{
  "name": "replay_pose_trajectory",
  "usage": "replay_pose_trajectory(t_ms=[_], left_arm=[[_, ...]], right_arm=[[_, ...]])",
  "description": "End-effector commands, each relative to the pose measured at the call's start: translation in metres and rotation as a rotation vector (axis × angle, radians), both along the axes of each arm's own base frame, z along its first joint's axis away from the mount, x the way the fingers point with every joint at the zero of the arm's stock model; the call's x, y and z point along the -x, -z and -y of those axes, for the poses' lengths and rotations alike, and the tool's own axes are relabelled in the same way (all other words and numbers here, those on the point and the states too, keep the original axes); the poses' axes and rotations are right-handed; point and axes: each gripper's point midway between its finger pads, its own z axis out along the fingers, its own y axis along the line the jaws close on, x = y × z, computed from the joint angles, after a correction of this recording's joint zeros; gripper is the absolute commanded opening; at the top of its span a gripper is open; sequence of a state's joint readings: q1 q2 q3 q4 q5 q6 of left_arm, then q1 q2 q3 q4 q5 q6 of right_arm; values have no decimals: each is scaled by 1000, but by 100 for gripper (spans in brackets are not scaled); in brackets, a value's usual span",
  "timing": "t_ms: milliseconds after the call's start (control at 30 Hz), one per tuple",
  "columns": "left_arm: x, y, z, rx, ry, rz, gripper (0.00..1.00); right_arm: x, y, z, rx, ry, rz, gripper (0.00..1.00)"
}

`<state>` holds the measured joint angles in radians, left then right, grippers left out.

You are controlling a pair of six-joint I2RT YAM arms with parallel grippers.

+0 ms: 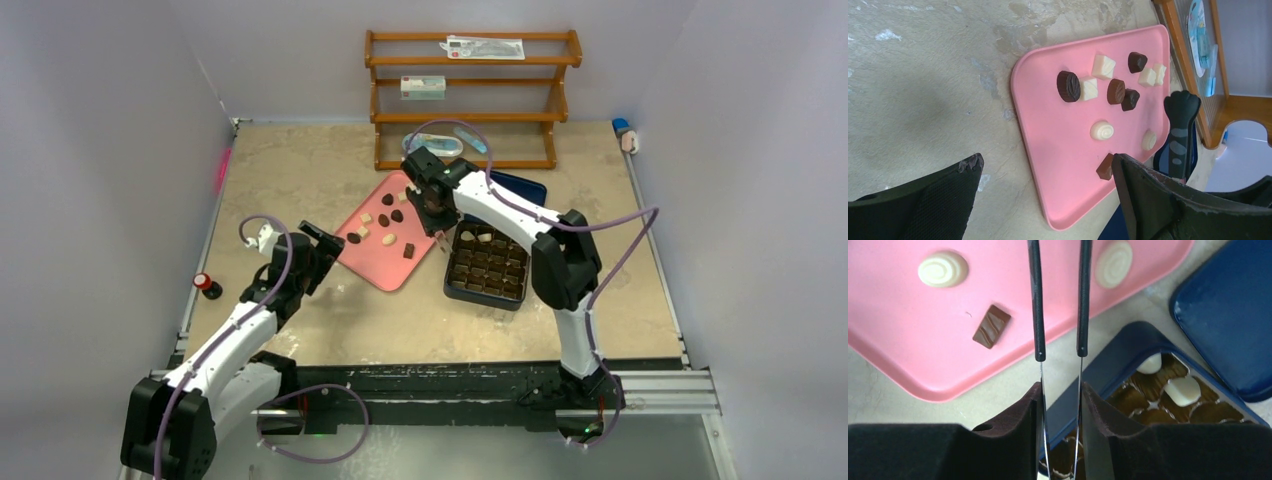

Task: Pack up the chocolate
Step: Place the fake chocolate in the packing box.

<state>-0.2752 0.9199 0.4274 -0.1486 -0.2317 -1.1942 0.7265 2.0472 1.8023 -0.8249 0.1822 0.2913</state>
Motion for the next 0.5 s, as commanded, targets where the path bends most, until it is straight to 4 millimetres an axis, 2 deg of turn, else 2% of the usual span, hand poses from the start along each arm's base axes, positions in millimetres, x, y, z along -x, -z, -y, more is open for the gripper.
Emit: replay_pose_trajectory(t_ms=[0, 300, 467], left_arm=[[-6, -1, 2, 29, -9, 21, 100], [-5, 3, 1, 30, -12, 16, 100], [-5, 4, 1, 33, -10, 15, 100]], right_arm=[[-10, -10, -17, -36, -48, 16, 34], [-22, 7, -25, -14, -53, -6, 35], [-27, 9, -27, -15, -49, -11, 36]])
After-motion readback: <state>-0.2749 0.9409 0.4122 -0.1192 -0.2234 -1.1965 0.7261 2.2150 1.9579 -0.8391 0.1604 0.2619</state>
